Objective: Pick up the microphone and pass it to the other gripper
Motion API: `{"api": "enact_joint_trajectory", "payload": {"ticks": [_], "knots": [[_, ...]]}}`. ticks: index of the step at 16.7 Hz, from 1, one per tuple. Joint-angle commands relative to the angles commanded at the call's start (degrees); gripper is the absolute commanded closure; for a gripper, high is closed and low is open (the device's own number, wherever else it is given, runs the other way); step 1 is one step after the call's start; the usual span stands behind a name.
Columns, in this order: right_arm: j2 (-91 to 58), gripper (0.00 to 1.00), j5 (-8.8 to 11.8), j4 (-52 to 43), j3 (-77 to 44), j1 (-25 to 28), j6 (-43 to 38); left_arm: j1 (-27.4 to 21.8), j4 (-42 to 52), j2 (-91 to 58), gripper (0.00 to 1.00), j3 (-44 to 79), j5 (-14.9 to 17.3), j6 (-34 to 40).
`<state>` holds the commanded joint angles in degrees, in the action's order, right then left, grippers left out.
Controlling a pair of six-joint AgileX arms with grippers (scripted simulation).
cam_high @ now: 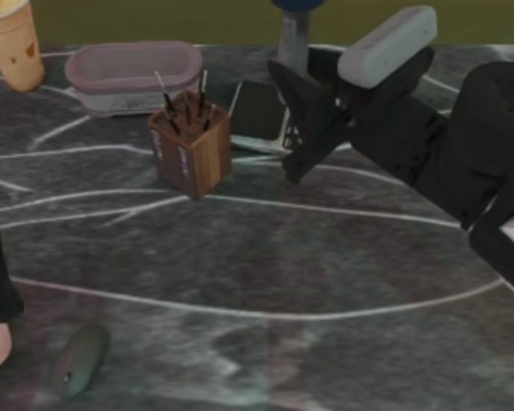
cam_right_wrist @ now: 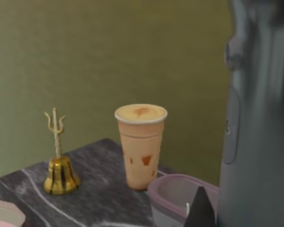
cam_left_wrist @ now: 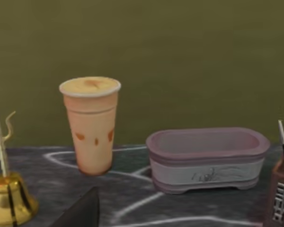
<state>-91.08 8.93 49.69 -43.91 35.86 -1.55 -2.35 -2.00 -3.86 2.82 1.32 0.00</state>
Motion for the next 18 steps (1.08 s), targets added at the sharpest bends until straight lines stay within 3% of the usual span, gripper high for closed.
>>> {"api": "enact_joint_trajectory", "payload": {"ticks": [12,18], "knots": [[0.0,1.0,0.0,0.0,0.0,0.0,0.0,-21.78,-18.08,-47.7,0.0,25.95,11.93,-0.08],[0.0,1.0,0.0,0.0,0.0,0.0,0.0,-27.95,-23.7,-60.04,0.0,33.78,15.33,-0.21]]}}
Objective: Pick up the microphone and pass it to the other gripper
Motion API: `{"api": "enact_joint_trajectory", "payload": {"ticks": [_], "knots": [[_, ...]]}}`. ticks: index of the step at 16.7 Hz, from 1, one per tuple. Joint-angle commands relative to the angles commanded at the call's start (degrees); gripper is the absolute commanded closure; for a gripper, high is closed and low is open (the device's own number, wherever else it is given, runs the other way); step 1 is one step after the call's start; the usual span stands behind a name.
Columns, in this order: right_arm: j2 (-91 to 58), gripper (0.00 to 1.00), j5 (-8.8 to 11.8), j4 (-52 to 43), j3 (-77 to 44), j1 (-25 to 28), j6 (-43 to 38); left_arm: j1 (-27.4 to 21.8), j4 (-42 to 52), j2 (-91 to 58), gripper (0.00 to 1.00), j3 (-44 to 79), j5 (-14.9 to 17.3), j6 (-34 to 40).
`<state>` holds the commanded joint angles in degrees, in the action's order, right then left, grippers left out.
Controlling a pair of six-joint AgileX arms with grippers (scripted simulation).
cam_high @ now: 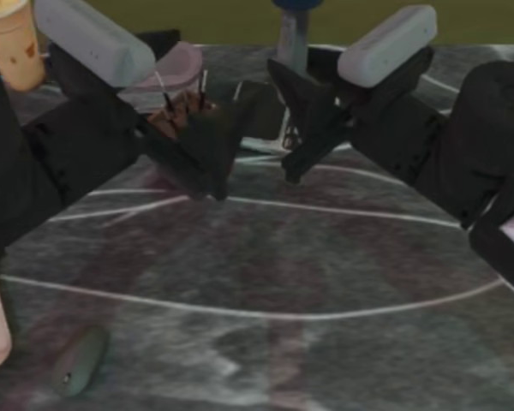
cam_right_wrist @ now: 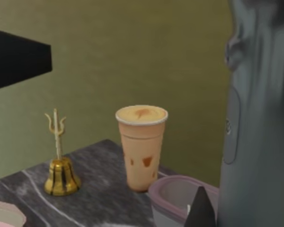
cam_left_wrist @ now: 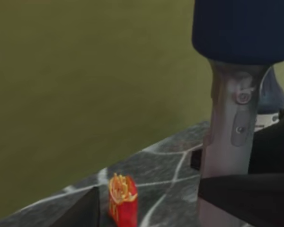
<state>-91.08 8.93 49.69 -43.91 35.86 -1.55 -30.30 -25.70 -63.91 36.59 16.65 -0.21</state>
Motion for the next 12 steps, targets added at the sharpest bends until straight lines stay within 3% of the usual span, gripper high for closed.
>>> {"api": "enact_joint_trajectory", "payload": {"ticks": [7,12], "knots": [[0.0,1.0,0.0,0.0,0.0,0.0,0.0,-0.23,-0.35,-1.0,0.0,0.78,-0.17,0.01],[0.0,1.0,0.0,0.0,0.0,0.0,0.0,-2.91,-3.93,-13.13,0.0,9.38,-2.49,-0.01]]}}
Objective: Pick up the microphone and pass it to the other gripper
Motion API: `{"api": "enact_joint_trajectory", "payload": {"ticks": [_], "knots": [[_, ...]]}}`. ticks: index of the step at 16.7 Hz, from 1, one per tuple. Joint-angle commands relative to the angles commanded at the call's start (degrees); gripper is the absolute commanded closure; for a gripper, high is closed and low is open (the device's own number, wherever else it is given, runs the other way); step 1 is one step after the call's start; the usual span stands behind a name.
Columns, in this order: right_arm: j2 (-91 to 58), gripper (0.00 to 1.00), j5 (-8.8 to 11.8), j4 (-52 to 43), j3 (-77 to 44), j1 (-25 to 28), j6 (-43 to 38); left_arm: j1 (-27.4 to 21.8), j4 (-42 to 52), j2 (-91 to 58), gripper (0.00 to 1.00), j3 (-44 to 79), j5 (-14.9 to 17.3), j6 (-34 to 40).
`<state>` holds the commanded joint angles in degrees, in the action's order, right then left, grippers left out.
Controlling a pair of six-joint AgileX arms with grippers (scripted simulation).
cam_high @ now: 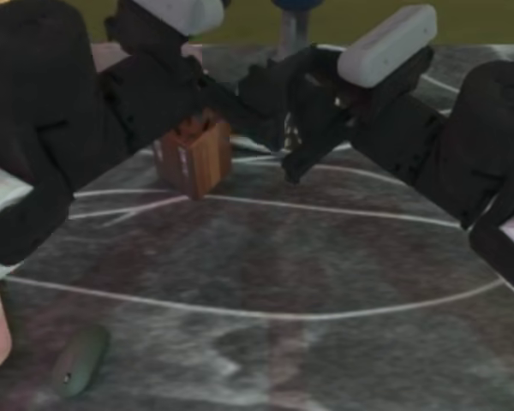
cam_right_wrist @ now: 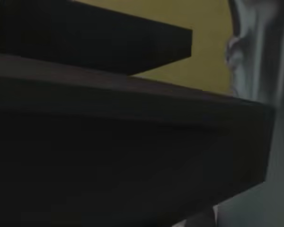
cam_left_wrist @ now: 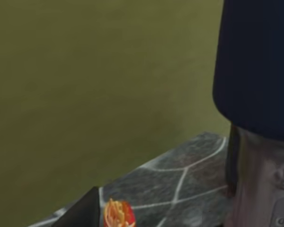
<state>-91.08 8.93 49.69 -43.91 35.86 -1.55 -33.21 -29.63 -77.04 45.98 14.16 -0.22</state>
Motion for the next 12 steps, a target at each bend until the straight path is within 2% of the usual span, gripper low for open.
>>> {"api": "enact_joint_trajectory", "payload": {"ticks": [4,9,12], "knots": [[0.0,1.0,0.0,0.0,0.0,0.0,0.0,-2.11,-2.68,-9.64,0.0,6.78,-1.97,0.02],[0.0,1.0,0.0,0.0,0.0,0.0,0.0,-2.49,-3.05,-10.99,0.0,7.9,-2.32,0.04],[0.0,1.0,0.0,0.0,0.0,0.0,0.0,-2.49,-3.05,-10.99,0.23,7.9,-2.32,0.04]]}}
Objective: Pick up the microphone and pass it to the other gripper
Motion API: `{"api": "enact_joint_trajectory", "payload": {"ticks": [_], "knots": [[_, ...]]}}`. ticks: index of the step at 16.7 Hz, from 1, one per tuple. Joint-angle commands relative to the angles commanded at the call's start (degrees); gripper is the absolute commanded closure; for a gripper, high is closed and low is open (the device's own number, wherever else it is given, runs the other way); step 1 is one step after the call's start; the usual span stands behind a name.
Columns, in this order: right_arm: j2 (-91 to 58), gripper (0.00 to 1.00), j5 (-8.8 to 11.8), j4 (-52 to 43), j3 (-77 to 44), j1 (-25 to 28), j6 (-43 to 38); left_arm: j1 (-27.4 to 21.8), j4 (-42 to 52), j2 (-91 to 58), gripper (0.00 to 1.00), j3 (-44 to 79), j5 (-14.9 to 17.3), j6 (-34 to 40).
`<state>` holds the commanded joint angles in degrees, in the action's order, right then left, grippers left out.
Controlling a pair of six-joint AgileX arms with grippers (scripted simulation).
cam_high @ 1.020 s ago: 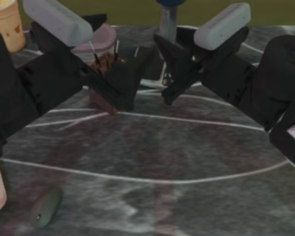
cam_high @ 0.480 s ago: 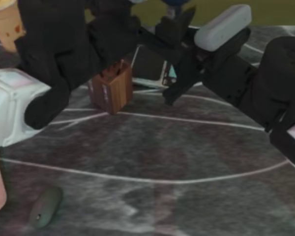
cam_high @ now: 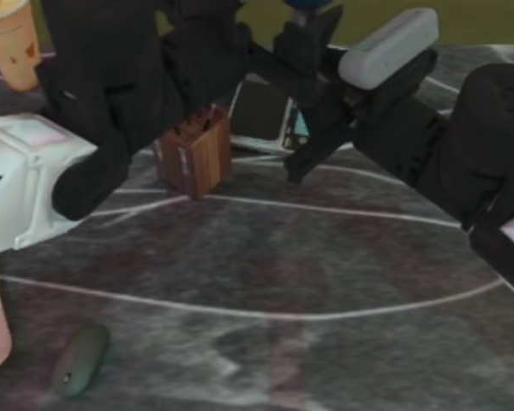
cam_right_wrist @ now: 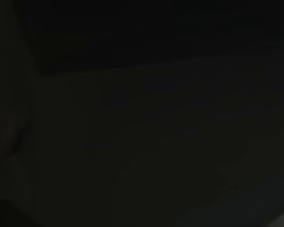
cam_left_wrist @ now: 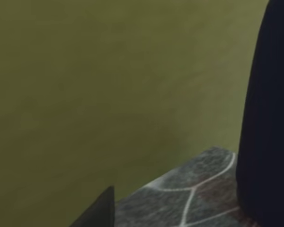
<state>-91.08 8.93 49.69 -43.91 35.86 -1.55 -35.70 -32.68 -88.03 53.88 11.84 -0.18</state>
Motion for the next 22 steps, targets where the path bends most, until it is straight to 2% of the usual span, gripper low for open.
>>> {"api": "enact_joint_trajectory", "payload": {"ticks": [10,19,22], "knots": [[0.0,1.0,0.0,0.0,0.0,0.0,0.0,0.0,0.0,0.0,0.98,0.0,0.0,0.0],[0.0,1.0,0.0,0.0,0.0,0.0,0.0,0.0,0.0,0.0,1.0,0.0,0.0,0.0],[0.0,0.77,0.0,0.0,0.0,0.0,0.0,0.0,0.0,0.0,1.0,0.0,0.0,0.0]]}}
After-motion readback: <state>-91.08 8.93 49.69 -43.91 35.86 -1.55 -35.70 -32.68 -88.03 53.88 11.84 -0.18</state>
